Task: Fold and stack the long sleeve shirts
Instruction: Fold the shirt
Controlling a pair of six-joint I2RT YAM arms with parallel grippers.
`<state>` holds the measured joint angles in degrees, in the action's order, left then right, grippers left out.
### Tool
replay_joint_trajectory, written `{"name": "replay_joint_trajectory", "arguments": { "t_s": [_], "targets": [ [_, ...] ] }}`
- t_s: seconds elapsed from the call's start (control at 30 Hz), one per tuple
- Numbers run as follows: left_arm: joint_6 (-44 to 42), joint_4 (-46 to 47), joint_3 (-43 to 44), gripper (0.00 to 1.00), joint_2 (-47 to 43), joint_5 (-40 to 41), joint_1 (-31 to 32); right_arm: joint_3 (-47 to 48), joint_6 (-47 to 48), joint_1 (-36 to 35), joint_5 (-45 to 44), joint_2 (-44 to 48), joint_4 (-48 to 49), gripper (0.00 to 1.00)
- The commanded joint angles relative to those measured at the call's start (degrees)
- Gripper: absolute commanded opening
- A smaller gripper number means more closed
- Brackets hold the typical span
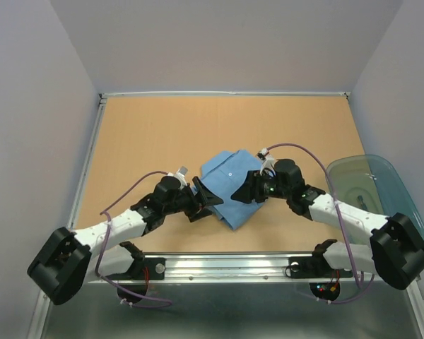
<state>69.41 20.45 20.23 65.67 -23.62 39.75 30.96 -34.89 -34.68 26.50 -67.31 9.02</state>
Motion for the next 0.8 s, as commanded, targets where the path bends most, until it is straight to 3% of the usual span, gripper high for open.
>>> {"name": "replay_joint_trajectory", "arguments": {
  "t_s": [0.0,0.17,0.27,0.43,0.57,0.77],
  "targets": [
    [-0.6,-11.2,-0.8,0.87,-9.6,8.2,0.2,3.2,-3.9,-2.4,3.7,-2.5,3.2,0.59],
    [-3.2,-15.4,2.5,0.74,-14.9,16.2,-0.5,1.7,-11.0,-4.6,7.2,-7.1,15.0,0.51],
    [-7.6,-14.2,6.3,0.69,-13.3,20.2,-1.5,2.7,-10.4,-6.6,6.3,-10.9,15.8,0.45],
    [-13.6,-8.9,13.3,0.67,-2.6,18.4,-5.0,2.0,-10.7,-7.0,5.8,-15.4,17.5,0.34],
    [-16.2,-4.3,16.9,0.64,6.2,14.6,-7.8,1.1,-12.6,-7.1,9.7,-19.9,22.5,0.31],
    [-13.9,2.7,12.4,0.56,14.4,12.5,-8.0,-0.3,-13.1,-7.1,13.0,-26.1,24.3,0.29]
  ]
}}
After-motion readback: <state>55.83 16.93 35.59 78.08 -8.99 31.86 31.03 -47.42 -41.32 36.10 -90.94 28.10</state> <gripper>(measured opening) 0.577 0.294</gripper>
